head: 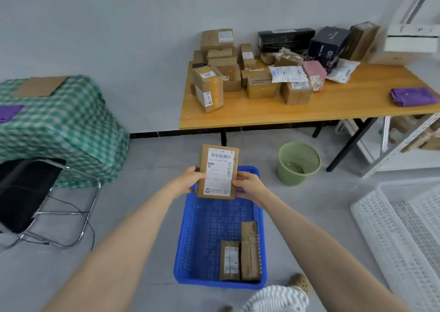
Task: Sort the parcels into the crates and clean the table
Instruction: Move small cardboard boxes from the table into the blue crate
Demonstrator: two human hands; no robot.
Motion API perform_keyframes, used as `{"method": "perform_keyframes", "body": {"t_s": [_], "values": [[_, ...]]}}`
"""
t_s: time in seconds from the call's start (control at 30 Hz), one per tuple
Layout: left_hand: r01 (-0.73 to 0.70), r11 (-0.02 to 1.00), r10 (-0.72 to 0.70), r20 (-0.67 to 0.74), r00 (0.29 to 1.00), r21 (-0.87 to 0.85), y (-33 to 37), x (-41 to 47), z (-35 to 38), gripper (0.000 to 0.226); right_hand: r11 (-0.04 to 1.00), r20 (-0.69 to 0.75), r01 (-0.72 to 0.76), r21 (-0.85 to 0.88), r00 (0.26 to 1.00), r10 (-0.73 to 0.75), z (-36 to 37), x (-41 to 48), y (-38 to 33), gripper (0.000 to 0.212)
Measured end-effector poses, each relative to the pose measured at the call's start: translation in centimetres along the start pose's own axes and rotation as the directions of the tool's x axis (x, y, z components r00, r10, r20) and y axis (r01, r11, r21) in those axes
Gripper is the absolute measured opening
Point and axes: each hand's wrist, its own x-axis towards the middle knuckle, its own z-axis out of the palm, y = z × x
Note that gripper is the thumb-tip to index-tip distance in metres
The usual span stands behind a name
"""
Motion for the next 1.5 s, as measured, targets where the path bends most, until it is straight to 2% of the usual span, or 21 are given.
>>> {"method": "perform_keyframes", "body": {"t_s": [0.17,0.4,0.57,0.7,0.8,0.9,0.97,1.03,1.13,1.27,1.4,1.5], "values": [[0.019,1.000,-0.020,0.106,0.994,0.014,-2.6,0.6,0.7,0.052,0.994,-0.121,-0.074,0.083,0.989,0.084,1.7,-1.0,3.1,0.046],[0.091,0.994,-0.081,0.180,0.980,-0.052,-5.5,2.2,3.5,0.053,0.984,-0.175,-0.146,0.103,0.971,0.163,1.5,-1.0,7.0,0.035],[0.128,0.989,-0.115,0.167,0.979,-0.072,-7.7,3.9,4.5,0.051,0.979,-0.176,-0.181,0.098,0.965,0.196,0.8,0.0,8.8,0.033],[0.181,0.981,-0.171,0.134,0.976,-0.065,-9.0,5.3,5.5,0.048,0.975,-0.124,-0.219,-0.031,0.969,0.213,-0.1,1.0,10.1,0.023],[0.235,0.971,-0.226,0.160,0.961,-0.039,-10.2,6.3,6.7,0.055,0.968,-0.096,-0.232,-0.093,0.970,0.223,-1.0,1.4,11.4,0.024],[0.247,0.968,-0.235,0.199,0.951,-0.037,-10.9,8.0,7.8,0.058,0.963,-0.118,-0.263,-0.048,0.959,0.256,-1.6,2.6,12.8,0.029],[0.249,0.968,-0.239,0.215,0.947,-0.017,-12.1,9.8,8.3,0.058,0.958,-0.148,-0.284,-0.023,0.949,0.278,-1.4,4.0,14.6,0.040],[0.258,0.966,-0.251,0.212,0.945,-0.008,-13.1,10.9,8.5,0.053,0.955,-0.168,-0.297,-0.016,0.942,0.290,-1.2,4.7,15.9,0.037],[0.289,0.957,-0.287,0.225,0.931,0.023,-17.2,15.2,8.7,0.040,0.952,-0.208,-0.307,0.020,0.930,0.304,0.0,7.7,20.7,0.024],[0.341,0.938,-0.344,0.250,0.905,0.055,-24.4,19.5,9.5,0.040,0.926,-0.256,-0.360,0.112,0.890,0.377,2.1,10.7,28.4,0.022],[0.385,0.921,-0.389,0.213,0.896,0.064,-31.7,22.4,10.9,0.045,0.896,-0.310,-0.415,0.156,0.841,0.443,3.5,12.5,35.2,0.036],[0.445,0.895,-0.436,0.236,0.868,0.019,-36.3,24.6,12.7,0.042,0.895,-0.285,-0.424,0.137,0.849,0.446,3.5,14.2,39.1,0.029]]}}
